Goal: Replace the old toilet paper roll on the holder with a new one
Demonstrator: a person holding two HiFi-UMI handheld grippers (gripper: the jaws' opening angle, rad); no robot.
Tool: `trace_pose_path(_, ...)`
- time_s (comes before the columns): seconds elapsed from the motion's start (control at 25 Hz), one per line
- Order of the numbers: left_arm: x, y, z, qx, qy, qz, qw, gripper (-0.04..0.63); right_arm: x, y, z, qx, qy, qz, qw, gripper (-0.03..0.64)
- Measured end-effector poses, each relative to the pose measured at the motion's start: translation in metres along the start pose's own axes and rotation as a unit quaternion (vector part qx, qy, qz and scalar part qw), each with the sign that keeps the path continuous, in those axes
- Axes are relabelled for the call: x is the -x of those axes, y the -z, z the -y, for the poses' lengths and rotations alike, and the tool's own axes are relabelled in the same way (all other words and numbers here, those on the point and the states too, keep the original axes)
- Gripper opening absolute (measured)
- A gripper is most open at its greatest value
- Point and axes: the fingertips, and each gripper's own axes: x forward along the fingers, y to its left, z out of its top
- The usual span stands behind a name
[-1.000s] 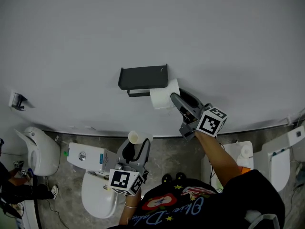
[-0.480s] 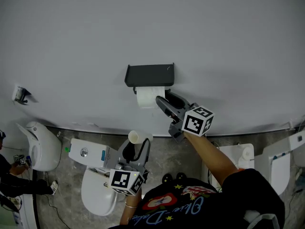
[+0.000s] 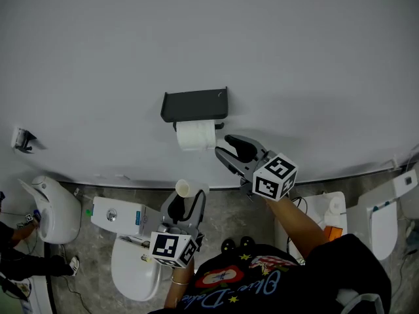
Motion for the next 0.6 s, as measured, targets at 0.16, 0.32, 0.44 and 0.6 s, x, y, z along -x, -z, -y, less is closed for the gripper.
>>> trace_pose_path(0.16, -0.005, 0.000, 0.004, -0.003, 0.009, -0.001, 1.0000, 0.177, 0.023, -0.008, -0.010, 0.064, 0.019, 0.008, 0.998, 0.040)
trace_pose_path(0.32, -0.010, 0.001, 0.006, -0.006, 0.015, -0.004, 0.9999, 0.178, 0.039, -0.016, -0.020, 0.089, 0.028, 0.017, 0.995, 0.014)
trace_pose_path(0.44, -0.013, 0.002, 0.010, -0.007, 0.021, -0.006, 0.9997, 0.178, 0.048, -0.018, -0.026, 0.104, 0.037, 0.015, 0.994, 0.014)
trace_pose_path(0.6, -0.016, 0.003, 0.014, -0.006, 0.028, -0.007, 0.9996, 0.178, 0.054, -0.016, -0.025, 0.104, 0.045, 0.009, 0.993, 0.014)
